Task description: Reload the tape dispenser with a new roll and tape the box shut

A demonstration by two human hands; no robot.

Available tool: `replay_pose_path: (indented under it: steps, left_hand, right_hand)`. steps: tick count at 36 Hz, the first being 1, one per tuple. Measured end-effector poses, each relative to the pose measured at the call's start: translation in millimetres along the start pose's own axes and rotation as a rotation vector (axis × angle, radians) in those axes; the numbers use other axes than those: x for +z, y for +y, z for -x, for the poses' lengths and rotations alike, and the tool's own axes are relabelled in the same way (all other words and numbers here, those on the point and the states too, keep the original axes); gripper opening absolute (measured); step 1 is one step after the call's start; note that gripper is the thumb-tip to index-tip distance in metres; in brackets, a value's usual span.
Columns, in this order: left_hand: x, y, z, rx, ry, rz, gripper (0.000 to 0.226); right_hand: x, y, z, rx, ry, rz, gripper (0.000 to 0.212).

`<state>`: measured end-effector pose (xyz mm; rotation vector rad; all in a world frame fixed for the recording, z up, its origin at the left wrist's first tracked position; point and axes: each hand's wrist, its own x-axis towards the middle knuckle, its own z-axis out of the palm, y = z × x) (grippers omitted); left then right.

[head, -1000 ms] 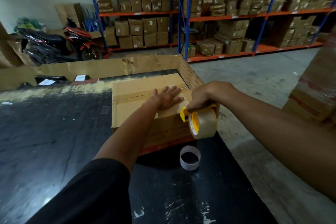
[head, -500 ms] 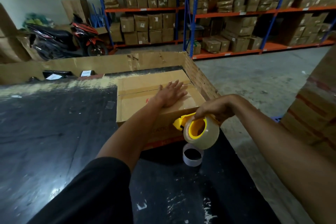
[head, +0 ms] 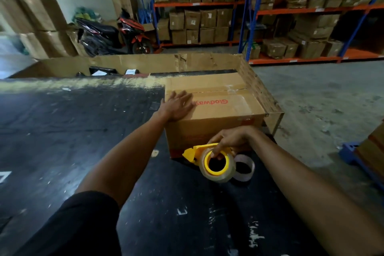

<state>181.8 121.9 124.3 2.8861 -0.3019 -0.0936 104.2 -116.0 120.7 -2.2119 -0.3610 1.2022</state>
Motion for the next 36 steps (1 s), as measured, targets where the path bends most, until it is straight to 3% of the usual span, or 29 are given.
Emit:
replay_pose_path:
  steps: [16,24,27,36]
  left_hand:
    - [2,-7,-1,0.038,0.026,-0.036,0.066]
    - [4,-7,-1,0.049,0.068,-0.011,0.065]
    - [5,-7,0,0.074,0.117,-0.023,0.064]
    - [4,3,23,0.119,0.316,-0.109,0.048]
  right_hand:
    - [46,-6,-97,0.039,0.032,0.001,0.057]
    - [59,4,-116,0.038,0.097,0.202,0.052]
    - [67,4,-114,-0.001,0.138,0.19,0.046]
    - [74,10,-87,-0.141,0.334,0.182,0.057]
